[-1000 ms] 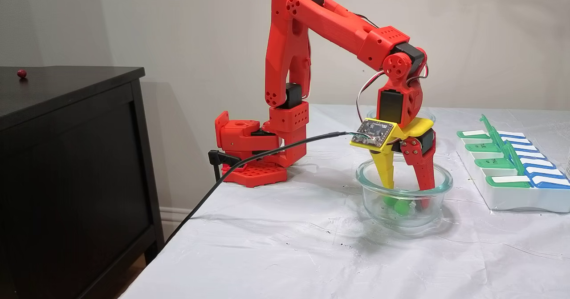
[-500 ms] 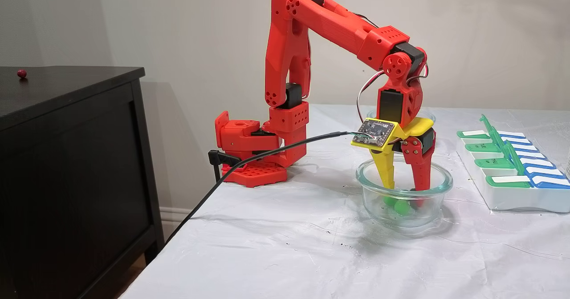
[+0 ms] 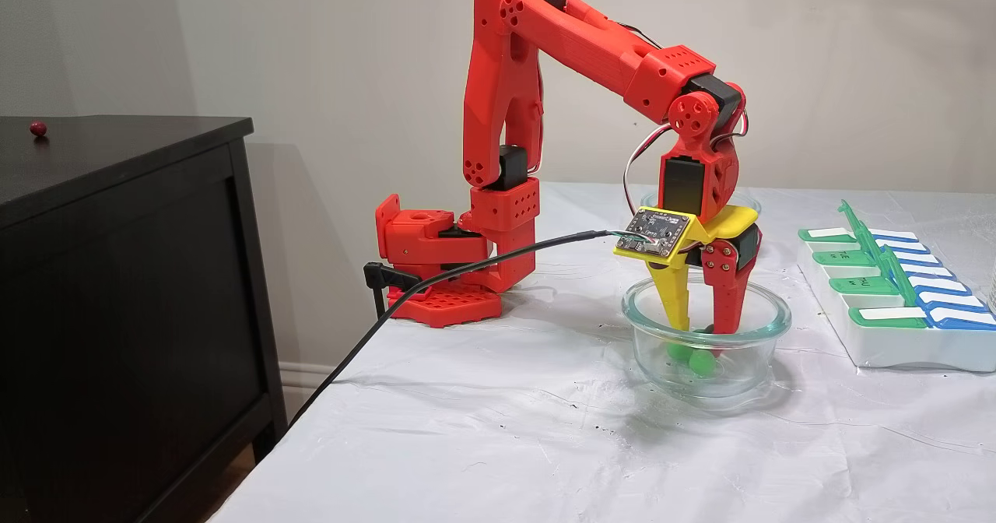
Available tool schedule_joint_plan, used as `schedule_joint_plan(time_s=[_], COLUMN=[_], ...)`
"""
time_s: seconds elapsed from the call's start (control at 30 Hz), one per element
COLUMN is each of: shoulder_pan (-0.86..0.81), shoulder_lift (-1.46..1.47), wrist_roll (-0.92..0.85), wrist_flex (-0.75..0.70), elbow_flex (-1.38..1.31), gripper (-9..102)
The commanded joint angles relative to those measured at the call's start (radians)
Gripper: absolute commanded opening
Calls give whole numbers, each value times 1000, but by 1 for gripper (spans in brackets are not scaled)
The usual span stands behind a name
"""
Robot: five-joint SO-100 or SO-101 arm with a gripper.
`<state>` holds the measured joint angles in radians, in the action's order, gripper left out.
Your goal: Sort medicines into box.
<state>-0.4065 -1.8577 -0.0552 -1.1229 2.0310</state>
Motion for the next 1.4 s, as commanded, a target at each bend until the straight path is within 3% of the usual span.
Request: schedule_joint_plan(time_s=[0.0, 0.5, 0.7, 0.83, 0.97, 1.07, 1.37], shoulder_pan=[-6, 129, 112, 137, 368, 538, 664], shoulder_lift=[-91, -331, -483, -669, -787, -838, -629], wrist_roll=[-8, 58, 38, 28, -26, -97, -212], wrist_flex=[-28, -51, -44, 195, 319, 499, 841], elbow_flex=[-49, -132, -272, -169, -2, 160, 327], gripper=[0, 0, 0, 0, 0, 0, 0])
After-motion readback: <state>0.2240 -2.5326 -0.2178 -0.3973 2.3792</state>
